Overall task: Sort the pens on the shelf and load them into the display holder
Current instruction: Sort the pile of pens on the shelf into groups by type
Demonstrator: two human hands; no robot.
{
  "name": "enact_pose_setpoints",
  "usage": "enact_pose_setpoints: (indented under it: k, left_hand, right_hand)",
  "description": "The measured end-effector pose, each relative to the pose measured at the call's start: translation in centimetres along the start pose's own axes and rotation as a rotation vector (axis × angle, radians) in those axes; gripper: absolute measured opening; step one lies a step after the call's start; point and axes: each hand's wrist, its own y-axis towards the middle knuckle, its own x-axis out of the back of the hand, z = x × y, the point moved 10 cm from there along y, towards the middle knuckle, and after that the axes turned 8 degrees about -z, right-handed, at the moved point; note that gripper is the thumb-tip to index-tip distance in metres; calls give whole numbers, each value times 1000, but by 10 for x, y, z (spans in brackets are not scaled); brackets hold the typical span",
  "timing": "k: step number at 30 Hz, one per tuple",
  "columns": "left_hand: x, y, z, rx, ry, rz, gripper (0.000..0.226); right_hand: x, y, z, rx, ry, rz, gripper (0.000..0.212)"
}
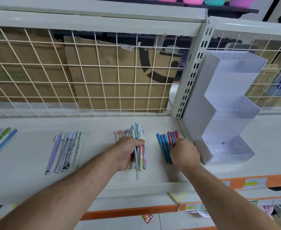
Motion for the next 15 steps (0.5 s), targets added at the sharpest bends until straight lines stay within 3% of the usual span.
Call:
enact_pose_setpoints:
  k: [9, 12, 15]
  left_hand:
    - [9, 14, 1, 5, -33, 5, 24]
    - [12, 18, 0, 4, -40, -9, 17]
    - [14, 21, 1, 11, -38, -8, 17]
  right_hand:
    - [-6, 10, -4, -112, 69, 56, 17]
    - [5, 12, -19, -199, 205, -30, 24]
    - [23, 15, -37, -243, 138, -124, 28]
